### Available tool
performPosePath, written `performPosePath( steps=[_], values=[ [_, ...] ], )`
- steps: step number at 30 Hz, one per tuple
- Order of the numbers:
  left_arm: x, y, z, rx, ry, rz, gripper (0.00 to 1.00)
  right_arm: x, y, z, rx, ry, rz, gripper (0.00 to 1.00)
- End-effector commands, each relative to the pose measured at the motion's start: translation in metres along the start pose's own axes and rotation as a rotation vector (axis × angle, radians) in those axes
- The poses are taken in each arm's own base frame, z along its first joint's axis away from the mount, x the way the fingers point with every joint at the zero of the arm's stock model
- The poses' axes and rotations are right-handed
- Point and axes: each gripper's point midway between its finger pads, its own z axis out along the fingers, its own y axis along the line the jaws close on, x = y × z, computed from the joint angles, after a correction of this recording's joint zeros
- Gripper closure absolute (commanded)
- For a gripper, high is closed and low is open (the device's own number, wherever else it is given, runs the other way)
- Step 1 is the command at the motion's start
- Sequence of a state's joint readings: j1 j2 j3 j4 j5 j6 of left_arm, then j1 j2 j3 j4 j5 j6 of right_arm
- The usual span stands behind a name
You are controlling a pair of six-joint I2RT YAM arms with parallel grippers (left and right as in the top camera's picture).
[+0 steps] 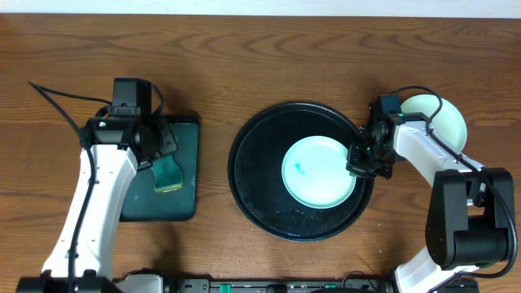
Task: Clean dirty plates on tray and stack at the side
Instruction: 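Grasp the green sponge in the basin with the left gripper and lift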
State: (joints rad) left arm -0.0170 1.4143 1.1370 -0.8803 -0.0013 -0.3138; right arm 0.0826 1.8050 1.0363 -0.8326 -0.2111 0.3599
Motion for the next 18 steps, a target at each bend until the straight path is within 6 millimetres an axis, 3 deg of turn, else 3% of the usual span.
performPosePath(
  steps=[1,4,9,11,13,16,18],
  values=[
    [0.01,0.013,0.032,-0.091,0.068,0.011,0.81,-0.003,-0.008,0.011,0.054,-0.014,0.036,0.99],
    [0.019,0.015,0.059,-0.115,0.127,0.015,0.8,-0.002,-0.008,0.012,0.051,-0.013,0.033,0.99],
    [0.04,0.026,0.091,-0.156,0.222,0.0,0.58,-0.002,-0.007,0.012,0.048,-0.012,0.033,0.99],
    [0.046,0.03,0.101,-0.155,0.247,-0.012,0.56,-0.002,-0.007,0.012,0.047,-0.012,0.025,0.99],
    [0.049,0.031,0.107,-0.139,0.25,-0.012,0.55,-0.003,-0.007,0.012,0.044,-0.013,0.017,0.99],
    [0.053,0.032,0.116,-0.135,0.241,-0.015,0.74,-0.003,-0.007,0.012,0.044,-0.013,0.018,0.99],
    [0.055,0.033,0.122,-0.133,0.236,-0.015,0.79,-0.003,-0.006,0.012,0.044,-0.013,0.017,0.99]
  ],
)
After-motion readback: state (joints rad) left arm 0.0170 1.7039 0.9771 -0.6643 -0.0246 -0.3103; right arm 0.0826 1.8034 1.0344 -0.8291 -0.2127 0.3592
